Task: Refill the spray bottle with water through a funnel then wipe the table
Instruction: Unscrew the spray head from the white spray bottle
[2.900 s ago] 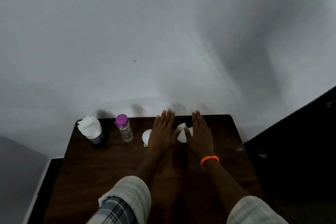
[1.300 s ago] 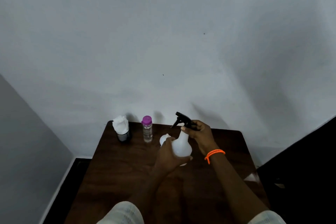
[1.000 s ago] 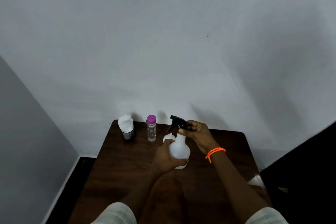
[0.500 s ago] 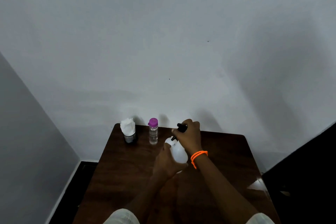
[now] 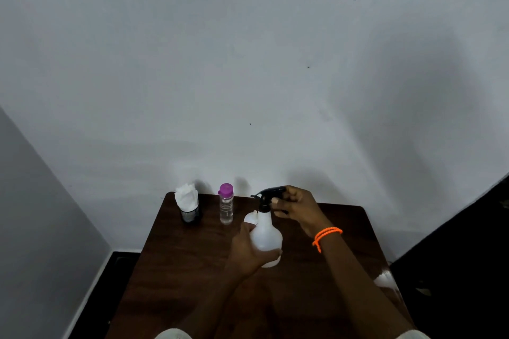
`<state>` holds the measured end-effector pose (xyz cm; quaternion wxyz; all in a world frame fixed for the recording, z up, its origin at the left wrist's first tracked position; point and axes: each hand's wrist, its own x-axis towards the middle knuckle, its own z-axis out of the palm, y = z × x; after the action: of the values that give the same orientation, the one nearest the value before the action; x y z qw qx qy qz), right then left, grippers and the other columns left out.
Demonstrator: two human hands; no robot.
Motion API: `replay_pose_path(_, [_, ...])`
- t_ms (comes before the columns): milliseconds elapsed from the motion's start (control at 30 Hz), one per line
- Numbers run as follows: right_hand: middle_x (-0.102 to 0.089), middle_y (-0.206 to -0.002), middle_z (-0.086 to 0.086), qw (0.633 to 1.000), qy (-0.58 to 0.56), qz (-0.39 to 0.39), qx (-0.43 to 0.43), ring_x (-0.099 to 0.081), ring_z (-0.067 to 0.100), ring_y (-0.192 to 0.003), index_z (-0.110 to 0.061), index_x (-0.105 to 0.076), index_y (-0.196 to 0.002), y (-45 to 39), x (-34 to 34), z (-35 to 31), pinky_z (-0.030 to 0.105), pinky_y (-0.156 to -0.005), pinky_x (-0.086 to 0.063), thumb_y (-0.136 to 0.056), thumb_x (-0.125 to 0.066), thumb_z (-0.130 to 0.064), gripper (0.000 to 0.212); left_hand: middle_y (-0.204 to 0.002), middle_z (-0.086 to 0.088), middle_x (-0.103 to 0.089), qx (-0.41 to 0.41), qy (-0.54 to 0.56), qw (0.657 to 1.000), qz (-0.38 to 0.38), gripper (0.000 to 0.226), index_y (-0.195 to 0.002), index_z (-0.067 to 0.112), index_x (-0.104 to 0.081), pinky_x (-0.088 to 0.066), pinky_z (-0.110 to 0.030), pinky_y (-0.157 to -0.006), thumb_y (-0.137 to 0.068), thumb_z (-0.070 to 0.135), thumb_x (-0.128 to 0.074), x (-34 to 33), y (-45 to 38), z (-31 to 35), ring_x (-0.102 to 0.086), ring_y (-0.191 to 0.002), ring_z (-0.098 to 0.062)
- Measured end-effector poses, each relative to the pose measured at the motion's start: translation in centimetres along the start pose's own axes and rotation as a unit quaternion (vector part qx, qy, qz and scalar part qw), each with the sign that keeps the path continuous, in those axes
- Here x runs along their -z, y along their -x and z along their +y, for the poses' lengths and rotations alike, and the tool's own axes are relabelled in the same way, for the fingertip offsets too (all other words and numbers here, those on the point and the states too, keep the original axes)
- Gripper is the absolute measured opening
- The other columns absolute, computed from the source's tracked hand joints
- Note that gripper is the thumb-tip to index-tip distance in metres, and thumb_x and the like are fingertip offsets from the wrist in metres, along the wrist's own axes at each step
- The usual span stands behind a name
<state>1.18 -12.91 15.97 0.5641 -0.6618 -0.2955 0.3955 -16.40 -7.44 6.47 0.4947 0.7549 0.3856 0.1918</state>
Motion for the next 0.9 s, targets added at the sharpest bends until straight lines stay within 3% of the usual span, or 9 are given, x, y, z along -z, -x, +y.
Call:
replay_pose_path(133, [-0.075, -0.116, 0.0, 0.996, 0.049, -0.075, -0.024, -0.07, 0.012, -0.111, -0.02, -0.074, -0.116, -0.2, 1.7, -0.2, 0.035, -0.091, -0.059, -0.094, -0.07, -0.011, 0.024, -0.113, 0.011, -0.062, -0.024, -0.015, 0.999, -0.033, 0.087, -0.12, 0.026, -0.047, -0.059, -0.021, -0.076, -0.052, 0.059, -0.092, 0.0, 0.2, -0.2, -0.064, -0.101, -0.004])
replay_pose_path(200, [-0.074, -0.114, 0.0, 0.995, 0.064, -0.071, -0.034, -0.07, 0.012, -0.111, -0.021, -0.073, -0.119, -0.3, 2.0, -0.2, 0.036, -0.09, -0.06, -0.093, -0.072, -0.015, 0.026, -0.116, 0.01, -0.061, -0.029, -0.021, 0.998, -0.044, 0.09, -0.122, 0.025, -0.046, -0.059, -0.022, -0.077, -0.053, 0.06, -0.091, -0.2, 0.2, -0.1, -0.063, -0.102, -0.005])
replay_pose_path(333, [-0.065, -0.078, 0.008, 0.979, 0.133, 0.156, -0.014, -0.071, 0.026, -0.081, -0.019, -0.067, -0.094, -0.5, 1.2, 1.4, 0.045, -0.075, -0.062, -0.076, -0.086, -0.027, 0.028, -0.11, 0.014, -0.059, -0.026, -0.017, 0.998, -0.051, 0.082, -0.117, 0.025, -0.046, -0.05, -0.009, -0.068, -0.055, 0.051, -0.093, -0.2, 0.2, 0.3, -0.061, -0.099, 0.0])
replay_pose_path(400, [-0.068, -0.079, 0.014, 0.968, 0.112, 0.222, 0.01, -0.072, 0.038, -0.078, -0.014, -0.062, -0.082, -0.1, 0.2, 2.1, 0.05, -0.07, -0.061, -0.079, -0.079, -0.014, 0.017, -0.108, 0.013, -0.06, -0.022, -0.014, 0.998, -0.05, 0.081, -0.115, 0.025, -0.046, -0.048, -0.007, -0.066, -0.055, 0.049, -0.094, -0.2, 0.1, 0.3, -0.061, -0.097, 0.001])
replay_pose_path(467, [-0.07, -0.084, 0.012, 0.976, 0.089, 0.198, 0.03, -0.072, 0.038, -0.083, -0.013, -0.064, -0.082, 0.5, -0.9, 2.6, 0.05, -0.071, -0.062, -0.083, -0.07, -0.003, 0.012, -0.108, 0.012, -0.061, -0.018, -0.012, 0.999, -0.05, 0.081, -0.115, 0.025, -0.046, -0.049, -0.008, -0.067, -0.054, 0.048, -0.094, -0.3, 0.0, 0.3, -0.062, -0.097, 0.0])
replay_pose_path(533, [-0.072, -0.09, 0.003, 0.984, 0.085, 0.152, 0.046, -0.072, 0.029, -0.09, -0.02, -0.068, -0.088, 1.0, -1.7, 3.0, 0.049, -0.077, -0.063, -0.083, -0.071, -0.007, 0.015, -0.109, 0.01, -0.063, -0.013, -0.006, 0.999, -0.048, 0.081, -0.114, 0.025, -0.046, -0.049, -0.008, -0.068, -0.054, 0.05, -0.094, -0.6, -0.2, 0.1, -0.063, -0.097, -0.002])
replay_pose_path(667, [-0.07, -0.096, -0.007, 0.976, 0.147, 0.145, 0.065, -0.066, 0.006, -0.091, -0.023, -0.062, -0.097, 1.5, -2.7, 3.3, 0.023, -0.076, -0.053, -0.072, -0.088, -0.028, 0.037, -0.115, 0.009, -0.06, -0.009, -0.013, 0.999, -0.035, 0.093, -0.122, 0.022, -0.045, -0.049, -0.013, -0.075, -0.051, 0.059, -0.091, -0.9, -0.4, -0.4, -0.061, -0.103, -0.007])
replay_pose_path(800, [-0.067, -0.081, 0.003, 0.967, 0.174, 0.169, 0.081, -0.062, 0.012, -0.072, -0.016, -0.058, -0.085, 1.1, -2.7, 3.7, 0.021, -0.064, -0.052, -0.062, -0.094, -0.031, 0.046, -0.124, 0.01, -0.059, -0.023, -0.018, 0.998, -0.047, 0.098, -0.128, 0.029, -0.042, -0.055, -0.025, -0.088, -0.049, 0.06, -0.091, -1.2, -0.5, -0.7, -0.06, -0.113, -0.009])
replay_pose_path(900, [-0.068, -0.079, 0.007, 0.977, 0.152, 0.136, 0.071, -0.061, 0.009, -0.069, -0.011, -0.063, -0.082, 0.8, -1.9, 3.5, 0.022, -0.063, -0.051, -0.066, -0.092, -0.02, 0.035, -0.12, 0.012, -0.06, -0.036, -0.017, 0.998, -0.053, 0.094, -0.126, 0.027, -0.043, -0.053, -0.017, -0.082, -0.051, 0.056, -0.092, -1.1, -0.5, -0.7, -0.061, -0.109, -0.006])
